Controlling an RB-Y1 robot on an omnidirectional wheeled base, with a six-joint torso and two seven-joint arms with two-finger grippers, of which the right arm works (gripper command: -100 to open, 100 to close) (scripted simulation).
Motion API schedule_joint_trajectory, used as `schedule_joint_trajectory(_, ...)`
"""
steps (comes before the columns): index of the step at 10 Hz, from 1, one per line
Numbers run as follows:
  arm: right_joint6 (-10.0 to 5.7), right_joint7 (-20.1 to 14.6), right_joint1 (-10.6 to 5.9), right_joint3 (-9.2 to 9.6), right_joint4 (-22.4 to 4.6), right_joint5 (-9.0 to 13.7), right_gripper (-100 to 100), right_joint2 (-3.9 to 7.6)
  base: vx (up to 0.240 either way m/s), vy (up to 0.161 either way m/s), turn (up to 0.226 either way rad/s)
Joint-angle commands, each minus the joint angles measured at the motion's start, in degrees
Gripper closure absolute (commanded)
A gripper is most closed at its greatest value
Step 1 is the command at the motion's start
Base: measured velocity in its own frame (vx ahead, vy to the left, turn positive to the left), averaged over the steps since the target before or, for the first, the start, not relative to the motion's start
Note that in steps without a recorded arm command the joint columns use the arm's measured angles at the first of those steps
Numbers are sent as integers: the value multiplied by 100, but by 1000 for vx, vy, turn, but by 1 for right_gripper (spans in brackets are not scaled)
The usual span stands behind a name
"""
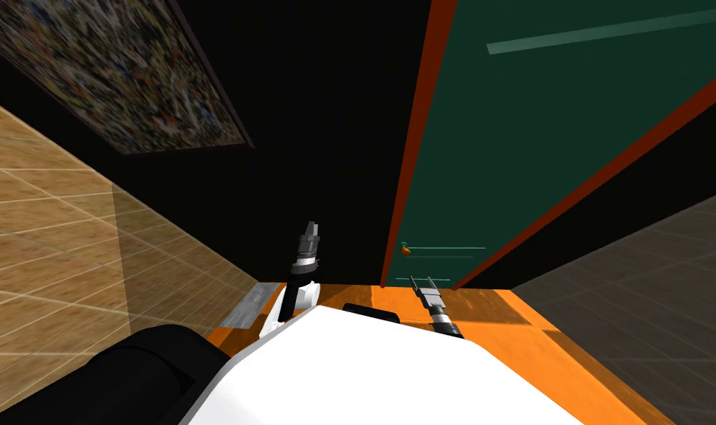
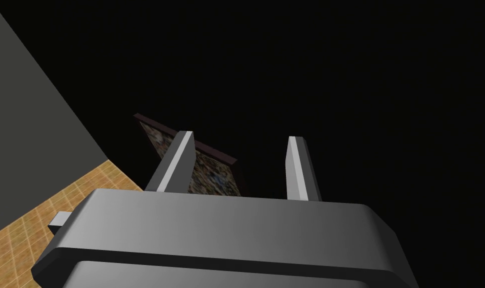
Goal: Pull the door open
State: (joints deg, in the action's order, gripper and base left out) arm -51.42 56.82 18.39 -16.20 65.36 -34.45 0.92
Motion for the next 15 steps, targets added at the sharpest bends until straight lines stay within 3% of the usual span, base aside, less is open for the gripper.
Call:
schedule_joint_trajectory(1,-74,176,-44,-40,-197,-81,-100,-48,123,-67,25)
schedule_joint_trajectory(3,-131,314,-70,-69,-347,-149,-100,-99,89,-60,20)
schedule_joint_trajectory(4,-112,246,-51,-60,-288,-122,-100,-69,38,-23,6)
schedule_joint_trajectory(5,-192,232,-105,-168,-462,-37,-100,93,-15,81,93)
schedule_joint_trajectory(9,-383,144,-244,-457,-906,210,-100,463,42,156,145)
schedule_joint_trajectory(12,-514,83,-340,-655,-1211,380,-100,687,163,41,120)
schedule_joint_trajectory(15,-601,42,-404,-788,-1416,494,-100,829,154,-2,76)
